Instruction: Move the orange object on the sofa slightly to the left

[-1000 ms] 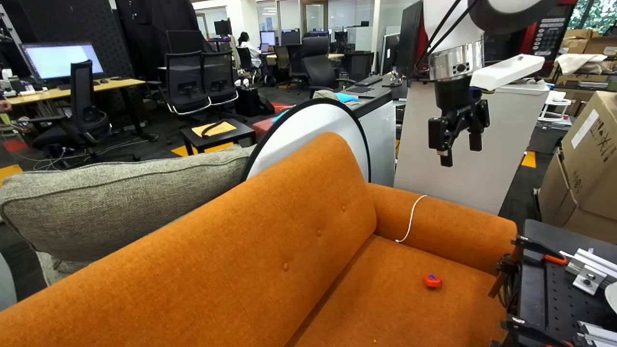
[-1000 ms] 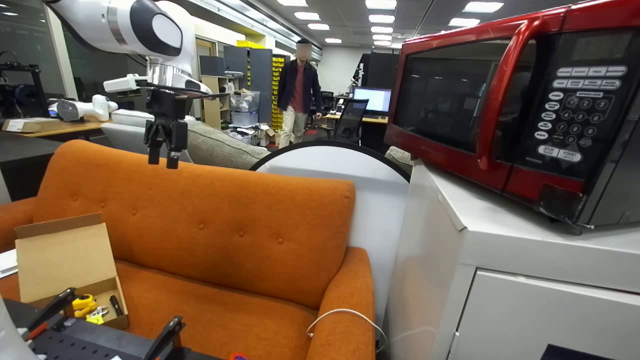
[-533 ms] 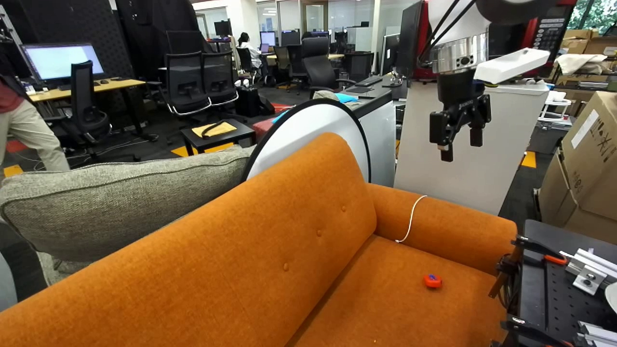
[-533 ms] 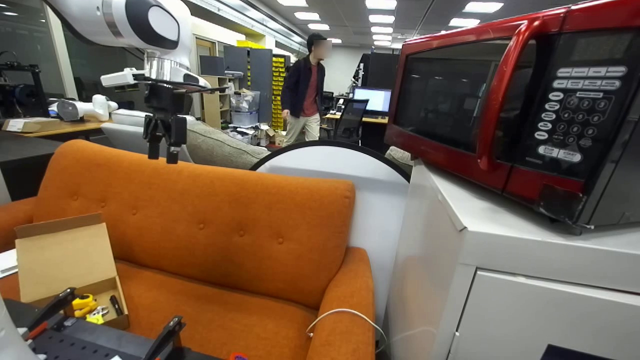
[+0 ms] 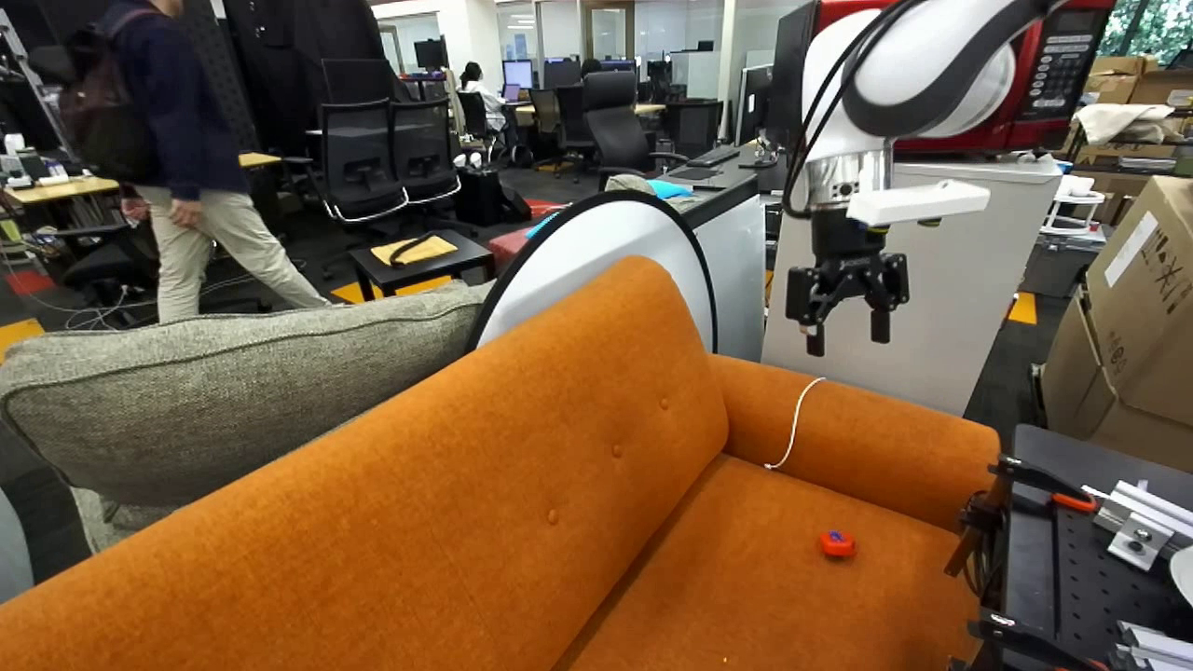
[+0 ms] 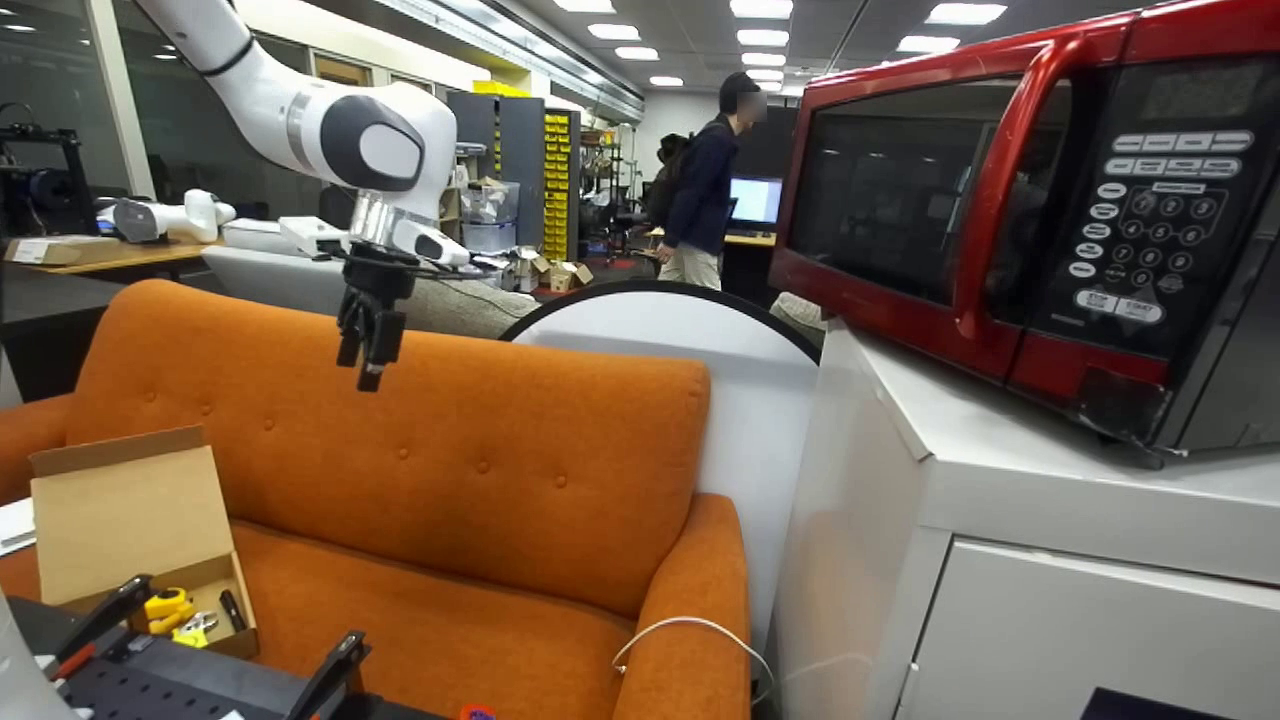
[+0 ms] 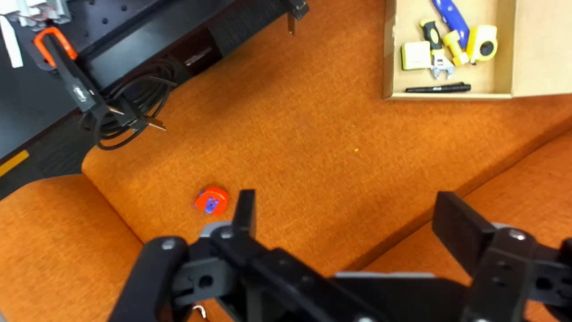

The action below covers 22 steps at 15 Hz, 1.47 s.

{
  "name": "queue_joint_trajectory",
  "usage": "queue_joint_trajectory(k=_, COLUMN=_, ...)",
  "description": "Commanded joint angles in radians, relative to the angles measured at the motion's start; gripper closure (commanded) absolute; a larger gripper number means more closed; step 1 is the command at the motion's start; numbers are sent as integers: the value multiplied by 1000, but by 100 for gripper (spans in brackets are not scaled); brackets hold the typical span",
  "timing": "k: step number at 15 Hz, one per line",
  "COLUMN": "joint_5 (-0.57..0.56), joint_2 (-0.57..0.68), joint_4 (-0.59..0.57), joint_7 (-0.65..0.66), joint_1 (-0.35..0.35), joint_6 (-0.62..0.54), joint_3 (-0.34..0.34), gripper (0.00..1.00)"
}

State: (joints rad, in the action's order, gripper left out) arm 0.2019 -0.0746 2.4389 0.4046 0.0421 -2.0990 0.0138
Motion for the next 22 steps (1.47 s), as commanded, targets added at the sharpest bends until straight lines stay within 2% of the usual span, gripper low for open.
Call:
queue_joint_trajectory(k=1, joint_5=93, joint_2=163, joint_4=-43, joint_7=-4, joint_1=13, joint_6=-99, joint_3=28, gripper=0)
queue_joint_trajectory(k=5, joint_5=114, joint_2=354, joint_4=-87, joint_7=47, joint_1=15, joint_6=-156, joint_3=62, gripper=0)
queue_joint_trajectory(k=6, joint_5=91, joint_2=303, joint_4=-46, joint_7=19, joint_1=6, joint_6=-157, joint_3=62, gripper=0)
queue_joint_trajectory(k=8, joint_5=91, joint_2=343, joint_4=-60, joint_7=21, joint_1=4, joint_6=-161, joint_3=65, gripper=0)
queue_joint_trajectory(k=15, joint_5=90, joint_2=315, joint_4=-55, joint_7=21, joint_1=1, joint_6=-159, joint_3=63, gripper=0)
queue_joint_trajectory(k=19, joint_5=197, joint_2=427, joint_4=-102, joint_7=2, joint_1=29, joint_6=-240, joint_3=60, gripper=0)
queue_joint_trajectory(k=22, joint_5=306, joint_2=582, joint_4=-176, joint_7=-4, joint_1=64, joint_6=-330, joint_3=54, gripper=0)
